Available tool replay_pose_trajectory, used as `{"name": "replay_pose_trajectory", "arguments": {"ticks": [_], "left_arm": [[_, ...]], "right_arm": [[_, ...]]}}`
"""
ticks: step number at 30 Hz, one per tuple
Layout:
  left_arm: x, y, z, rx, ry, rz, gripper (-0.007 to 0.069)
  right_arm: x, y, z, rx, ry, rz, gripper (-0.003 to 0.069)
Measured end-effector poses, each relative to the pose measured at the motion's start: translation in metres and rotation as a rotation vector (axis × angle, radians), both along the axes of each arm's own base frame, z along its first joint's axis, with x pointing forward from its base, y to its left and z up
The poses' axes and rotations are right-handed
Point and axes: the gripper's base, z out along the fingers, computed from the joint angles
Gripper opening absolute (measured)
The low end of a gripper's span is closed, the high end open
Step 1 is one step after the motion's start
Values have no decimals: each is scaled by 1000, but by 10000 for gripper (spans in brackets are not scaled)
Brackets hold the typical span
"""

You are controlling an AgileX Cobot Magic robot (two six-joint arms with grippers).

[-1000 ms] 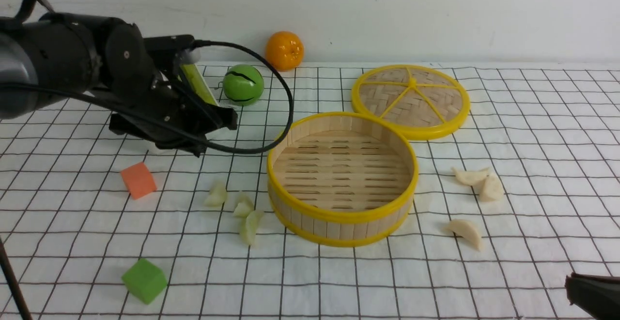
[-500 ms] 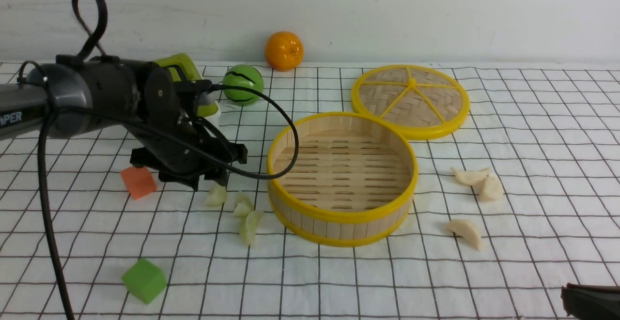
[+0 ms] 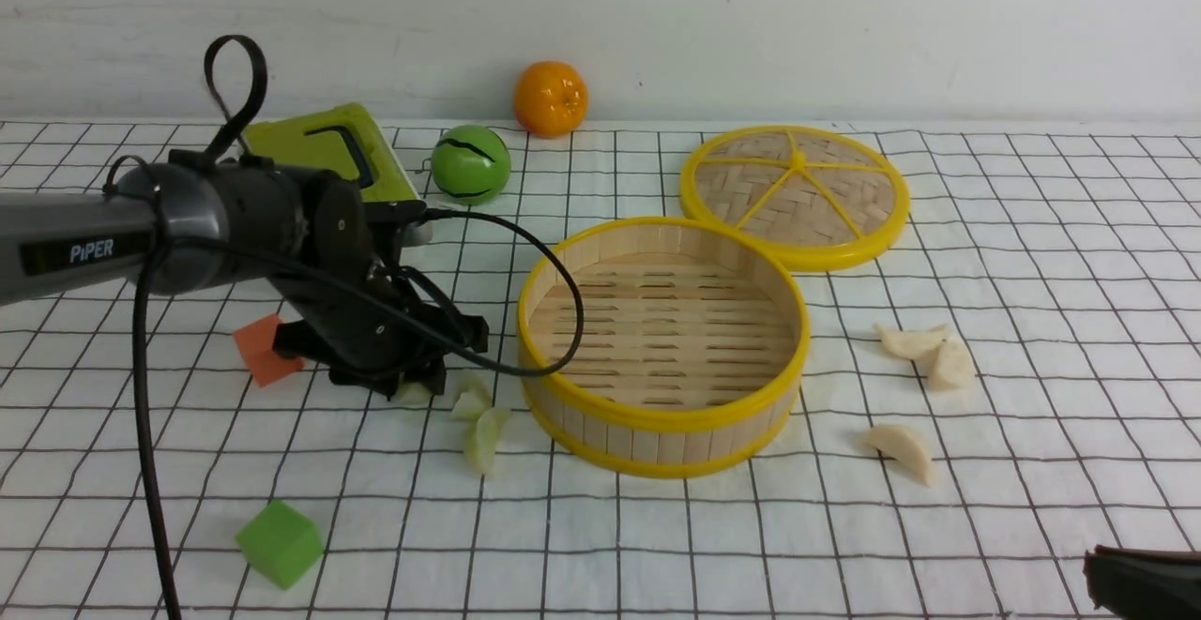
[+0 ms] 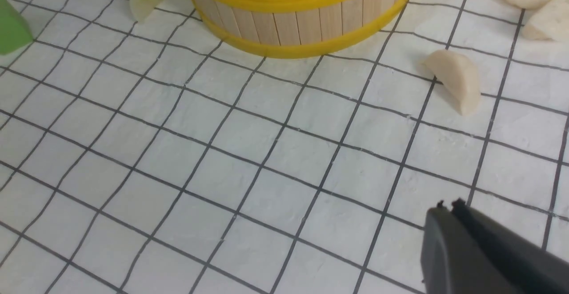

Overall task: Put the dumplings into the steamer on the table with the white tablecloth.
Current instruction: 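Reach for and grasp a dumpling on the table with the left gripper, then place the dumpling into the bamboo steamer basket with the left gripper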

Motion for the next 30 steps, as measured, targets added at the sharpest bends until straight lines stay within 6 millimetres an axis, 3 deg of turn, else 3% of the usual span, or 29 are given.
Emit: {"name": "replay_pose_trajectory", "arguments": {"ticks": [6,9,10,11,12,13,14,15,18,20,22,23,24,30], "left_arm": [[-1,0,7,-5,14,2,281],[-3,0,23,-4,12,-5,281],[-2,0,49,-17,-38,-12,278],[-3,-1,52,-20,-43,-12,274],[-3,-1,75,-43,-92,-12,225],[-2,-3,98,-83,-138,-6,218],[-2,-4,102,-90,-147,-5,218],[-4,-9,127,-145,-196,-6,221],[-4,-33,148,-203,-252,-59,222],[-4,-46,147,-211,-251,-89,222],[0,-79,128,-204,-223,-155,222],[1,-79,129,-204,-228,-155,222],[6,-98,108,-184,-205,-184,222],[27,-121,52,-103,-157,-161,222]], "right_arm": [[0,0,0,1,0,0,-4],[0,0,0,1,0,0,-4],[0,0,0,1,0,0,-4],[0,0,0,1,-1,-1,-4],[0,0,0,1,-1,-1,-4],[0,0,0,0,-2,-3,-4],[0,0,0,0,-2,-3,-4],[1,-1,1,2,-8,-10,-4],[2,-1,2,10,-19,-24,-4],[2,-1,2,13,-20,-27,-4],[2,-1,2,15,-23,-30,-3],[2,-1,2,15,-23,-31,-3],[2,-1,2,15,-24,-31,-2],[2,-1,2,15,-23,-30,-1]]}}
